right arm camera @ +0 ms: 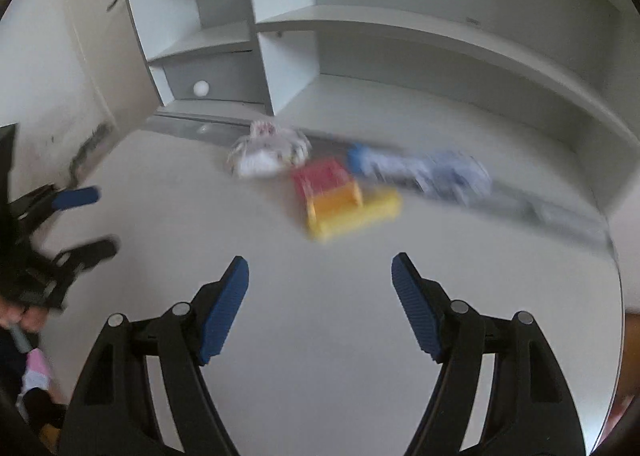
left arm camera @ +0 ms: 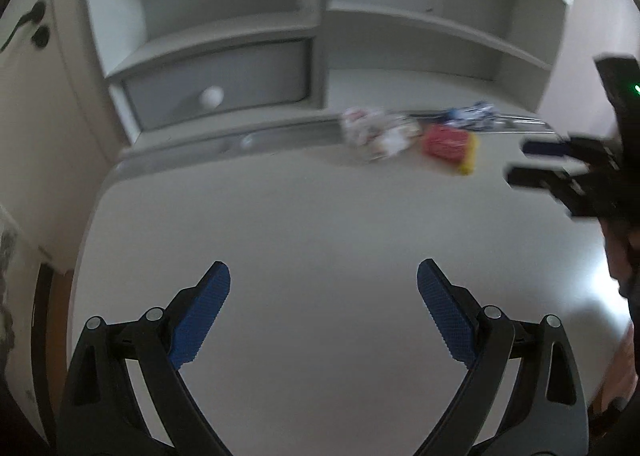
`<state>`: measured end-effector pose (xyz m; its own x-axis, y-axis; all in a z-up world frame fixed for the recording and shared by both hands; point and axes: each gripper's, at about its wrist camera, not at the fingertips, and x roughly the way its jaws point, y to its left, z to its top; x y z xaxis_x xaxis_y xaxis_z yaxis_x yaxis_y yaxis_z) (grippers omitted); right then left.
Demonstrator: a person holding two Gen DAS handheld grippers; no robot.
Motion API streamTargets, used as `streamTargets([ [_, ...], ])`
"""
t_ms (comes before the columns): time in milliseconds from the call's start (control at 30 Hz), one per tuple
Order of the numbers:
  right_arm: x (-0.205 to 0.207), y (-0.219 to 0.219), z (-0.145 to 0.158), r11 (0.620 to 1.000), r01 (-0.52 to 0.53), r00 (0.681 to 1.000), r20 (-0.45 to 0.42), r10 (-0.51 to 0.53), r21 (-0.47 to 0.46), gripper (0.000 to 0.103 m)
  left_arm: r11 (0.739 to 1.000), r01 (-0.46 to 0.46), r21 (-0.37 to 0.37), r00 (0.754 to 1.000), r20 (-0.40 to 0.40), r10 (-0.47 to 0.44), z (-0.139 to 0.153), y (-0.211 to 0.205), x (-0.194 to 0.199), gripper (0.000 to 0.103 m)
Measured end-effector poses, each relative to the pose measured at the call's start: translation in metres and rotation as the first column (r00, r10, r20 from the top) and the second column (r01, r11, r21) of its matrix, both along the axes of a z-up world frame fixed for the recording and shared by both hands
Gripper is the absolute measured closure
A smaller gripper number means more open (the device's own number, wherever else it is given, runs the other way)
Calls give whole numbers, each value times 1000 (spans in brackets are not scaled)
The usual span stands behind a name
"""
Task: Collect trash
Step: 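Grasp the white mask bag with the left gripper while the right grasps the pink candy box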
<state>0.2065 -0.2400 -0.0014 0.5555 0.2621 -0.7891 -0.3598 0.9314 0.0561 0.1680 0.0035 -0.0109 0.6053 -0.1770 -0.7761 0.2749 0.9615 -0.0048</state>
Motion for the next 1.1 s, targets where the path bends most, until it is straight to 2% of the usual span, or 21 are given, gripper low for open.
streamTargets([
  [100,32,16,-8,999,-17,1000,-12,17,-42,31,1000,10,-11,1000,-19,-10,-7,6,14,11],
  [233,46,26,-17,996,-41,999,-33,39,-80,36,999,32,14,999,-12,-32,-12,-6,34,11],
  [333,52,30,-25,995,-57,997,-55,52,-87,47,998,66,20,998,-13,-65,-14,-17,55,11],
  [367,52,30,-26,994,-58,997,-52,53,-90,55,997,77,24,997,-12,-77,-15,-21,61,11],
  [433,49,27,-24,996,-44,999,-33,42,-73,56,995,87,39,996,-8,-87,-17,-30,73,11],
  [567,27,6,-8,1000,-19,1000,-2,19,6,56,993,111,33,994,-14,-111,-20,-45,91,11],
  [733,-16,-34,12,996,25,1000,4,-25,80,56,980,182,77,983,3,-183,-23,-82,111,11],
  [833,-40,-50,13,993,51,999,-13,-50,105,56,976,197,94,980,10,-198,-26,-102,126,11],
  [900,-58,-64,13,991,77,997,-19,-75,111,56,979,189,82,982,-13,-189,-29,-110,135,11],
  [1033,-93,-88,12,980,144,990,-23,-142,134,56,978,189,86,982,-11,-189,-28,-122,139,11],
  [1067,-103,-96,11,975,167,986,-26,-165,144,56,977,187,102,982,4,-189,-27,-126,137,12],
  [1100,-114,-104,9,968,198,980,-32,-195,157,56,977,185,108,982,13,-188,-26,-128,136,18],
])
